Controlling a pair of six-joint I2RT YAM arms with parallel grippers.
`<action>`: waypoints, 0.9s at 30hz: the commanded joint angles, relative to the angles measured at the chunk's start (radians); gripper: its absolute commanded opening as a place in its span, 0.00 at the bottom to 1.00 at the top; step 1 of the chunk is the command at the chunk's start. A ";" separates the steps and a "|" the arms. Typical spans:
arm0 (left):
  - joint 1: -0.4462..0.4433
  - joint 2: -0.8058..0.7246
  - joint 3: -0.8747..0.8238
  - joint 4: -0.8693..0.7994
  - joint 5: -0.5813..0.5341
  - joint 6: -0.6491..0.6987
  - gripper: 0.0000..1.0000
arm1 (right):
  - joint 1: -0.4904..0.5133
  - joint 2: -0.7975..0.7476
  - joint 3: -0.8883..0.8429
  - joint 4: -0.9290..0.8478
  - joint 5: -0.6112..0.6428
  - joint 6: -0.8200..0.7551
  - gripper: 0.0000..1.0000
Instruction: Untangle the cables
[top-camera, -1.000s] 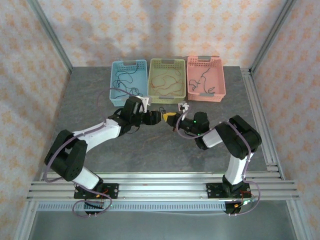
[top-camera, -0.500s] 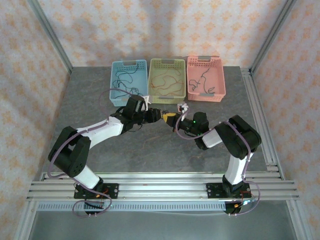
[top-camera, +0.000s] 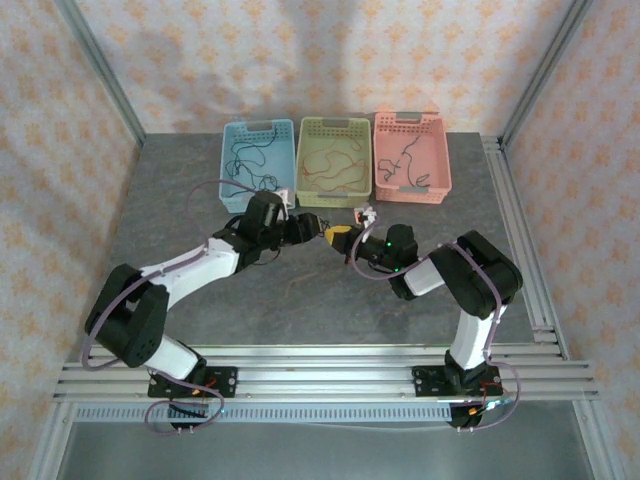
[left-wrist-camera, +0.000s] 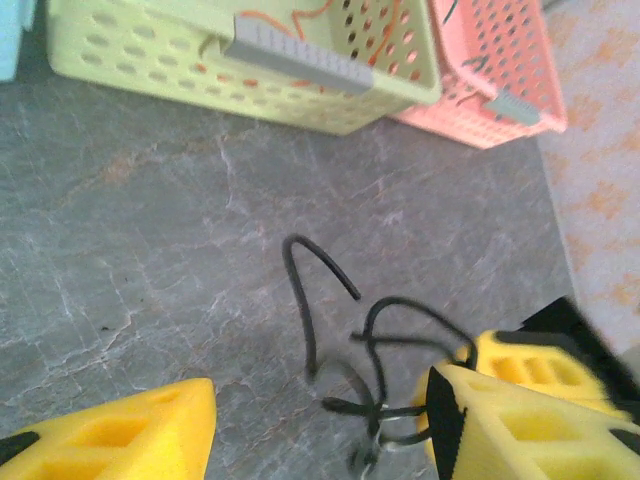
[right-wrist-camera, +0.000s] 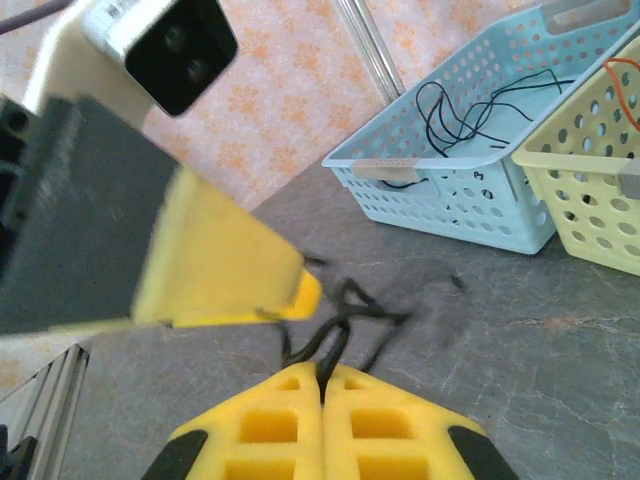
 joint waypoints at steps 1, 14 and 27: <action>0.006 -0.081 -0.025 0.011 -0.054 -0.037 0.61 | 0.007 0.005 0.002 0.067 -0.038 -0.017 0.00; 0.004 0.037 0.049 -0.017 -0.039 -0.044 0.55 | 0.007 0.005 0.002 0.067 -0.039 -0.017 0.00; 0.001 0.114 0.082 0.026 -0.023 -0.073 0.16 | 0.008 0.004 0.002 0.064 -0.036 -0.020 0.00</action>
